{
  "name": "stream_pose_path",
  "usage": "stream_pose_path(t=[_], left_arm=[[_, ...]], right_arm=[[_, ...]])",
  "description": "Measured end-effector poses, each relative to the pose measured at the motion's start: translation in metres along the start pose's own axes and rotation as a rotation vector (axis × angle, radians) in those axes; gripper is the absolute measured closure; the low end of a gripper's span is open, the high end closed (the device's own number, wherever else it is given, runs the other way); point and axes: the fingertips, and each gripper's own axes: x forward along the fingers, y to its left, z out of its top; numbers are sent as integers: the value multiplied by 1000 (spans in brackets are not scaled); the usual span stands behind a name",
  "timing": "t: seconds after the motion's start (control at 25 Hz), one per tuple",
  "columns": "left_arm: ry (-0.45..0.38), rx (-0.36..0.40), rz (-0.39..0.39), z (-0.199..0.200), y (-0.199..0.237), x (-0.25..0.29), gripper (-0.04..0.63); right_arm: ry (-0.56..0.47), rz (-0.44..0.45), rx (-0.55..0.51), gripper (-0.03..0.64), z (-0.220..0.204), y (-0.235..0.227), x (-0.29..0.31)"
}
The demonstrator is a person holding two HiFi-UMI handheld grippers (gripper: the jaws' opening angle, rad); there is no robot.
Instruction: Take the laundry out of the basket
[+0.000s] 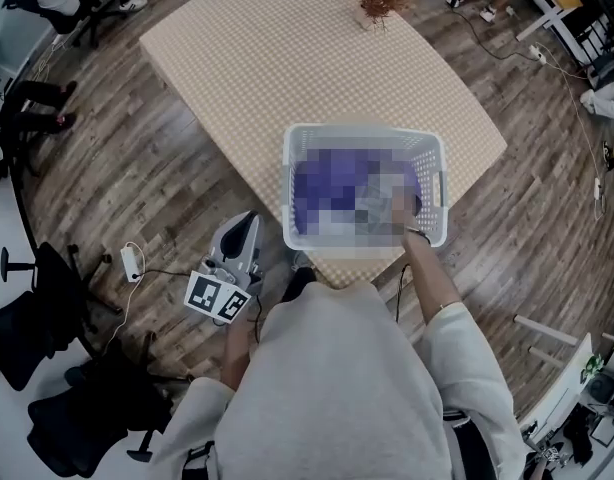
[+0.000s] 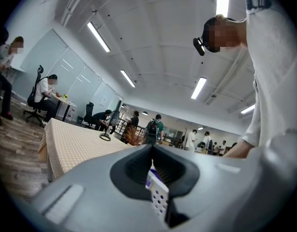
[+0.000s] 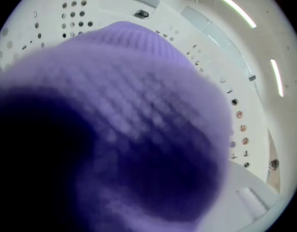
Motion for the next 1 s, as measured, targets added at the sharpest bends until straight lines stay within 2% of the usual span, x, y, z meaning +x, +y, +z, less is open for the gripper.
stream_pose_path(t=[0.16, 0.4, 0.52, 0.64, 0.72, 0.8, 0.88, 1.0], left_arm=[[-10, 6, -32, 5, -8, 3, 586], [-29, 30, -87, 13, -25, 20, 586], [-51, 49, -120, 21, -36, 31, 586], [-73, 73, -146, 32, -47, 38, 586], [-87, 87, -152, 40, -52, 40, 586], [-98, 94, -149, 47, -53, 39, 586], [-104, 100, -140, 52, -51, 38, 586], [-110, 104, -132, 57, -47, 35, 586]], right_arm=[[-71, -153, 51, 383, 8, -27, -52], [-155, -397, 40, 382, 18, -74, -139], [-169, -447, 43, 381, 14, -86, -156], [-200, -449, 102, 380, 8, -90, -166], [-257, -438, 207, 380, 5, -94, -176], [-349, -413, 363, 381, 3, -100, -189], [-473, -372, 546, 380, 3, -107, -204], [-704, -261, 840, 382, 5, -114, -231]])
